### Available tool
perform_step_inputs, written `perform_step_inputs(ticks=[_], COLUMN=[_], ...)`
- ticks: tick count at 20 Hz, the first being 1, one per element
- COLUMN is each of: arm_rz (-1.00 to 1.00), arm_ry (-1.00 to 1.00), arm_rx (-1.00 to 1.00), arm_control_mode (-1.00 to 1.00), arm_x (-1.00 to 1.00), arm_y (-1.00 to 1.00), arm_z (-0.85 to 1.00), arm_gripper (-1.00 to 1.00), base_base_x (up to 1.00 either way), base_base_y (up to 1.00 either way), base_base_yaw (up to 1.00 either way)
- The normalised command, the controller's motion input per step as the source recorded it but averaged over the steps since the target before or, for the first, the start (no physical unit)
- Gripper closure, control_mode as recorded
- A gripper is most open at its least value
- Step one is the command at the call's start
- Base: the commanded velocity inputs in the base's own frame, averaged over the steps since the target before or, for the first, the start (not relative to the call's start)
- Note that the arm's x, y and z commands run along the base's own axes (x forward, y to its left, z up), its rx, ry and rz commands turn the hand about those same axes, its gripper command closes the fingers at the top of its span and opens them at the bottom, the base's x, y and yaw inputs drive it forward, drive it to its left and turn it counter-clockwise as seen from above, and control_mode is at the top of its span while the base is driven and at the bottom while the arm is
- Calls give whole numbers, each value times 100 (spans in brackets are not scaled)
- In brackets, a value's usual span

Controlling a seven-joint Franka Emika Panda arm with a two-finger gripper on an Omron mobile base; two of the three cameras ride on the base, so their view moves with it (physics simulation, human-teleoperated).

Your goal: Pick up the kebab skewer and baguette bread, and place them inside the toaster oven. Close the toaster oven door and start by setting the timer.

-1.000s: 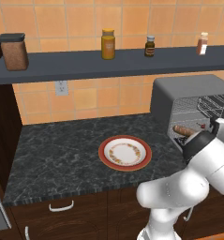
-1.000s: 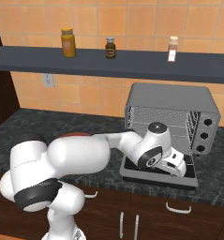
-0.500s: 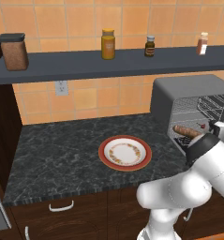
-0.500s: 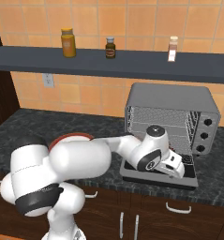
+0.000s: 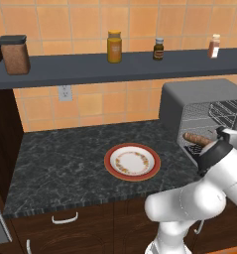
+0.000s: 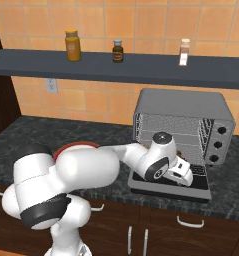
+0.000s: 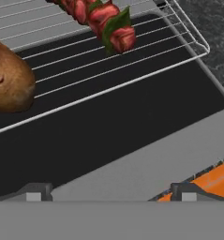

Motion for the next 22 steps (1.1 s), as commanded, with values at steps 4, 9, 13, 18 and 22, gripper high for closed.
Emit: perform_step_inputs(ticks=[4, 9, 13, 18, 22], arm_rz=[0, 0, -1, 0, 0], arm_ry=[-8, -12, -14, -9, -2], arm_rx=[0, 0, 0, -3, -8], arm_control_mode=[-100, -100, -100, -100, -100], arm_x=[15, 25, 30, 15, 1], arm_y=[8, 3, 0, 0, -2], arm_z=[-11, -4, -6, -12, -2], arm_gripper=[-100, -100, -100, -100, -100], base_base_x=[0, 0, 0, 0, 0], base_base_y=[0, 0, 0, 0, 0], base_base_yaw=[0, 0, 0, 0, 0])
